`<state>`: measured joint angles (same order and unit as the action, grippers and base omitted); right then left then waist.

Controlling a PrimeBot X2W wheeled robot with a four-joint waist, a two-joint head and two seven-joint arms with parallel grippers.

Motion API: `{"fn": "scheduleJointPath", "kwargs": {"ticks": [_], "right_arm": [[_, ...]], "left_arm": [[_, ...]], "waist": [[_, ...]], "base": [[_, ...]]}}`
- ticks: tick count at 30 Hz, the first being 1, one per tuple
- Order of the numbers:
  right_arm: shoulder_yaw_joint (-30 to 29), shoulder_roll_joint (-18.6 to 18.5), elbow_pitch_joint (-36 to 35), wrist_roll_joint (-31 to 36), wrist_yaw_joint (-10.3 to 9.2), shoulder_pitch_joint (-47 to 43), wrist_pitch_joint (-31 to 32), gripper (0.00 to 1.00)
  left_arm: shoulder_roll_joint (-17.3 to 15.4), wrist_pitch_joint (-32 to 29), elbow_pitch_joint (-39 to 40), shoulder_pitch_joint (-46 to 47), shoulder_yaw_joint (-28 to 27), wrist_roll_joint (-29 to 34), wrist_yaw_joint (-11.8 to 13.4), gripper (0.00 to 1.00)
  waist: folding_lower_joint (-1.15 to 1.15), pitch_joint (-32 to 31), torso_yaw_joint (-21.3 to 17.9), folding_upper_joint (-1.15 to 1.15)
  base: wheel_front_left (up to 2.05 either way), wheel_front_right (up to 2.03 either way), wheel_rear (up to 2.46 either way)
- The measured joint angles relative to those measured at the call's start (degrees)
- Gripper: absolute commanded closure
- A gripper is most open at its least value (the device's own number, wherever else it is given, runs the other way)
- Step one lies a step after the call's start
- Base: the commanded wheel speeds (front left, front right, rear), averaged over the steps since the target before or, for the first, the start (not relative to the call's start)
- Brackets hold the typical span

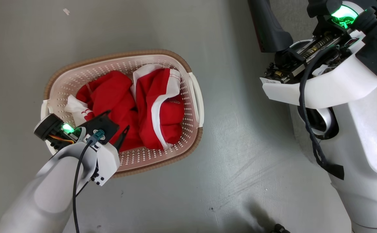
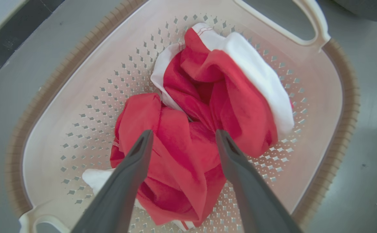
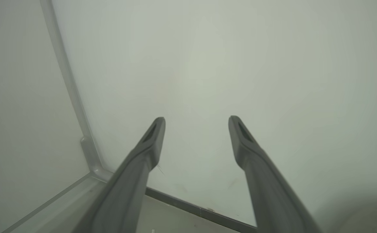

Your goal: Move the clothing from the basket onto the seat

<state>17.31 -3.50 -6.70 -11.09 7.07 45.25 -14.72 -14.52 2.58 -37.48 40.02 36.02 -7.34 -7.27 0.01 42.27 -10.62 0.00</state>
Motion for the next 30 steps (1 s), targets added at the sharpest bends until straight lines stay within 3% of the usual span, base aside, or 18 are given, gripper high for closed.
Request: {"fn": "scheduleJointPath", "kwargs": {"ticks": [15,19,20,21,22,23,30], "right_arm": [[0.77,-0.03,-0.46,-1.98,0.0,2.2,0.0,0.0],[0.87,-0.02,-0.46,-2.15,0.0,2.31,0.0,0.0],[0.89,-0.02,-0.47,-2.38,0.0,2.34,0.0,0.0],[0.91,-0.02,-0.47,-2.55,0.0,2.46,0.0,0.0],[0.92,-0.03,-0.47,-2.56,0.0,2.71,0.0,0.0],[0.94,-0.03,-0.48,-2.66,0.0,3.17,0.0,0.0],[0.96,-0.02,-0.74,-3.6,0.0,4.5,0.0,0.0]], "left_arm": [[-1.31,-2.52,-1.89,2.93,1.3,3.19,0.6,0.0],[-2.31,-2.49,-1.85,4.62,1.68,5.08,2.13,0.01],[-2.43,-2.49,-1.83,4.97,1.85,5.71,2.57,0.21],[-2.57,-2.43,-1.77,5.32,1.98,6.46,2.86,0.5],[-2.65,-2.24,-1.7,5.55,2.02,6.9,3.16,0.66],[-2.72,-2.24,-1.7,5.72,2.03,7.08,3.16,0.97],[-3.46,-1.91,-1.82,6.54,2.47,7.86,3.78,1.0]], "waist": [[0.0,3.84,-1.41,0.0],[0.0,4.8,-1.77,0.0],[0.0,5.03,-1.85,0.0],[0.0,5.24,-1.93,0.0],[0.0,5.46,-2.02,0.0],[0.0,5.65,-2.1,0.0],[0.0,6.78,-2.7,0.0]], "base": [[0.0,0.0,0.0],[0.0,0.0,0.0],[0.0,0.0,0.0],[0.0,0.0,0.0],[0.0,0.0,0.0],[0.0,0.0,0.0],[0.0,0.0,0.0]]}}
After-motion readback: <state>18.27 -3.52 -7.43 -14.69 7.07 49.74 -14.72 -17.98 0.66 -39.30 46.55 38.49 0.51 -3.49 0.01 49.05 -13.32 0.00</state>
